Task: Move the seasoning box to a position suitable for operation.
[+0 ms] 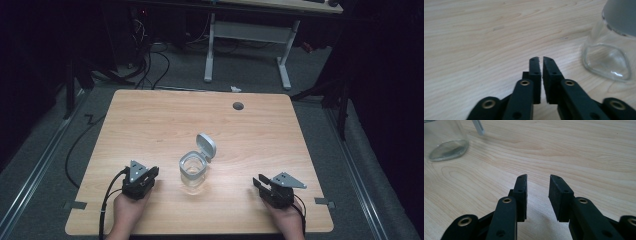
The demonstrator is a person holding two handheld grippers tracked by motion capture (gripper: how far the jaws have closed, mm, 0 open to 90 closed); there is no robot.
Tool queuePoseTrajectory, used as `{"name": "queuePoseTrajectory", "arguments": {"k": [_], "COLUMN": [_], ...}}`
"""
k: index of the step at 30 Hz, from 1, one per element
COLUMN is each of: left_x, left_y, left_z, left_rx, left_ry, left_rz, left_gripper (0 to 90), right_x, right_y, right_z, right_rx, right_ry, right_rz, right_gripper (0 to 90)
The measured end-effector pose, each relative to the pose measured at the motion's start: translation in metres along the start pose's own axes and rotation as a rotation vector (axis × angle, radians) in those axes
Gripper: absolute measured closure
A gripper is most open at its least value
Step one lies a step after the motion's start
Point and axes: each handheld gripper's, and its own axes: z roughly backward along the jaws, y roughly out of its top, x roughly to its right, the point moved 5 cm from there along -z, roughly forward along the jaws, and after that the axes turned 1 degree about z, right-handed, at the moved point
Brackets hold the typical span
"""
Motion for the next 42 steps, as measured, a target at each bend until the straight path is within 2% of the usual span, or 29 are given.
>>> {"name": "queuePoseTrajectory", "arguments": {"k": [7,12,24,42], "left_x": [0.024,0.034,0.047,0.053], "left_y": [-0.006,-0.006,-0.013,-0.021], "left_z": [-0.020,-0.026,-0.032,-0.024], "left_rx": [-0.012,-0.014,-0.021,-0.028], "left_ry": [-0.021,-0.036,-0.069,-0.068], "left_rz": [-0.012,-0.021,-0.006,-0.014], "left_gripper": [90.0,90.0,90.0,90.0], "right_x": [-0.003,-0.004,-0.005,-0.005], "right_y": [0.000,-0.001,-0.001,-0.002], "right_z": [-0.002,-0.002,-0.002,-0.004], "right_rx": [-0.005,-0.005,-0.009,-0.014], "right_ry": [0.008,0.017,0.019,0.019], "right_rz": [0.016,0.014,0.017,0.008], "right_gripper": [72.1,74.0,83.5,83.8]}}
